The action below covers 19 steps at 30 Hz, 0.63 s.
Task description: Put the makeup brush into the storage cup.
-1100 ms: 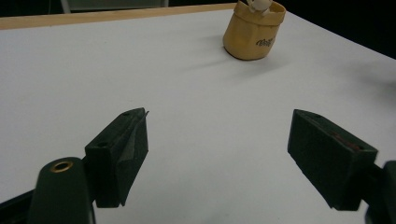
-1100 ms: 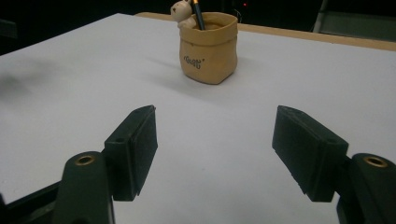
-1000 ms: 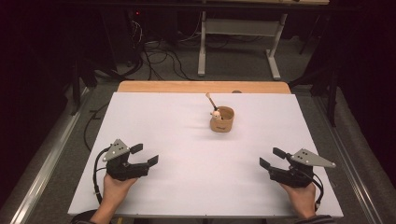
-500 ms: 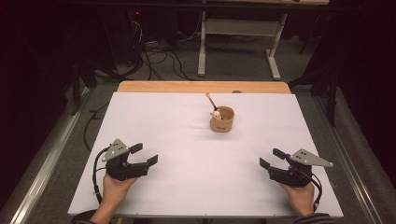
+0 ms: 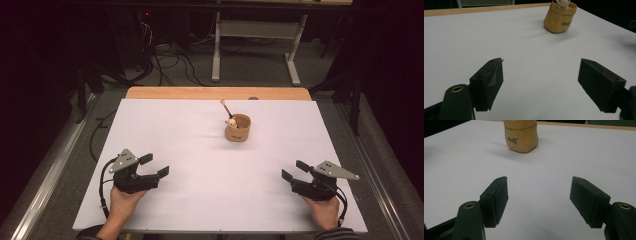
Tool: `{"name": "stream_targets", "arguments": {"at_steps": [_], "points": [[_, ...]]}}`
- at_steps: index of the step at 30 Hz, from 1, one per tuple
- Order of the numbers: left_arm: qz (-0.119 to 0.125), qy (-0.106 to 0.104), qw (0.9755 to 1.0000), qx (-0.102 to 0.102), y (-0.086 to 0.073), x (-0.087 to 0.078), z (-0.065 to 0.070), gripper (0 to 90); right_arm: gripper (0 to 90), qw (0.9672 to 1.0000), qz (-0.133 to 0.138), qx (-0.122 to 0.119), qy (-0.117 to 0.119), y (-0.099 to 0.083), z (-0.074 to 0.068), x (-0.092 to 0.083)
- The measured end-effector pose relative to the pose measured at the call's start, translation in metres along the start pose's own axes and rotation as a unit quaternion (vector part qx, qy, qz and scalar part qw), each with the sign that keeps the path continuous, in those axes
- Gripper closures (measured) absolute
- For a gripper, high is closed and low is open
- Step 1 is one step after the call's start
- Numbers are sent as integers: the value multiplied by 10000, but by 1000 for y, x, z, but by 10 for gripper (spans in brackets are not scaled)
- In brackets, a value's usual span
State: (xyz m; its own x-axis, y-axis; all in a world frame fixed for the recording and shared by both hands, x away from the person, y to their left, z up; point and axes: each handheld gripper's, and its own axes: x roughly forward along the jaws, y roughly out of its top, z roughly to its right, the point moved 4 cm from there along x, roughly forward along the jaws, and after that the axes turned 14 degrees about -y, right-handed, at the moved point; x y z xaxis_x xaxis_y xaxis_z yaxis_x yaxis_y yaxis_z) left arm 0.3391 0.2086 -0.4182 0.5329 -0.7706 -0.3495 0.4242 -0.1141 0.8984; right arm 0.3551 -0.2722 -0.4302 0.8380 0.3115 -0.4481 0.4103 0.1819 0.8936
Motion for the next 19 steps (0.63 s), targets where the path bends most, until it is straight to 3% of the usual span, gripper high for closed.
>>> {"name": "stream_targets", "arguments": {"at_steps": [19], "points": [[-12,-22,10000,-8,0,0,0,210,325,10000,3,-75,-4,-2,-2,0]]}}
